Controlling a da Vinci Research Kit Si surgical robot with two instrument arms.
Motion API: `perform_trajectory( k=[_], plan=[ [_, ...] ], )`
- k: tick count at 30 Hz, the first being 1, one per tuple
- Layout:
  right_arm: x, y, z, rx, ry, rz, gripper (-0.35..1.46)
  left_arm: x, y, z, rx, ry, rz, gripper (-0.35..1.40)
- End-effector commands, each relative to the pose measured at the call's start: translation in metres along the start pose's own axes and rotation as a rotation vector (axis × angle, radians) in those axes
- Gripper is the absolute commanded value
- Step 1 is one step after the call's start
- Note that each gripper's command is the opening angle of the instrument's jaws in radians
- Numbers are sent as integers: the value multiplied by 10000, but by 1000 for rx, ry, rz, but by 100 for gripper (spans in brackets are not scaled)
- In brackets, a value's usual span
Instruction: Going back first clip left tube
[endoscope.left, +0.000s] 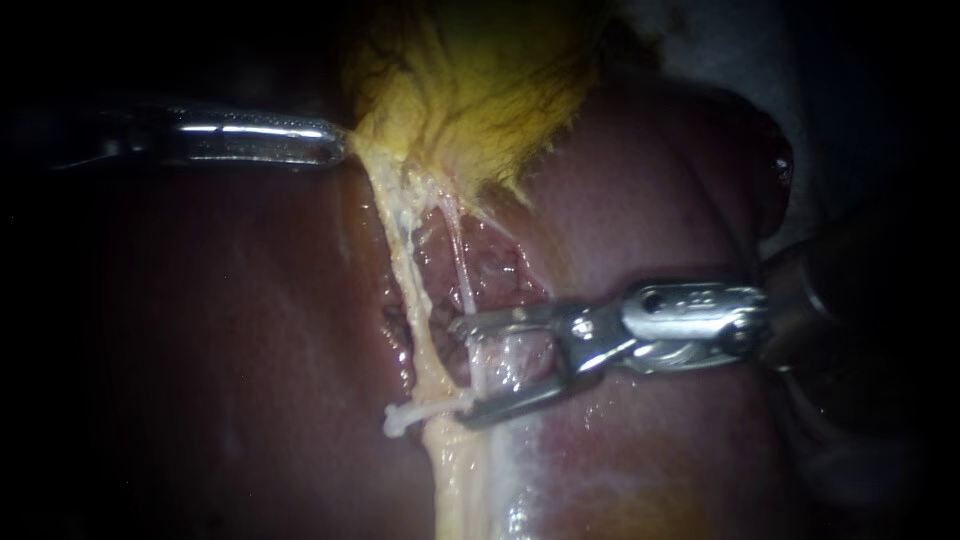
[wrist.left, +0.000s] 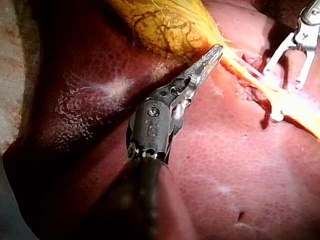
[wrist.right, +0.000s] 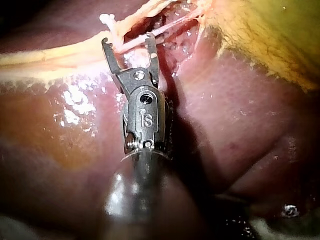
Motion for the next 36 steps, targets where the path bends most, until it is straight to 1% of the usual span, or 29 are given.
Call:
perform_trajectory(
  k=[1, 5, 7, 10, 16, 21, 27, 30, 33, 36],
  plan=[
    [4, 0, -14, -9, 1, -14, 60, 0, 0, 0, 1, 0, 0, -35],
    [17, 2, -51, -34, -3, -39, 60, 0, 0, 0, 1, 0, 0, -35],
    [23, 3, -64, -45, -4, -55, 60, 0, 1, 0, 1, 0, 0, -35],
    [27, 3, -75, -50, -11, -65, 60, 0, 2, 1, 1, 0, 0, -35],
    [30, 3, -83, -53, -15, -71, 60, 8, 6, 7, -1, -1, 4, -35],
    [32, 3, -89, -51, -27, -76, 60, 22, 9, 25, -13, -6, 11, -35],
    [36, 2, -93, -49, -27, -79, 60, 45, 18, 52, -4, 14, 30, -35],
    [36, 1, -94, -49, -27, -79, 60, 55, 21, 61, -2, 25, 25, -35],
    [36, 1, -94, -49, -27, -79, 60, 60, 22, 64, 3, 30, 27, -35],
    [36, 1, -94, -49, -27, -79, 60, 59, 23, 64, 3, 30, 27, -35]
  ],
)
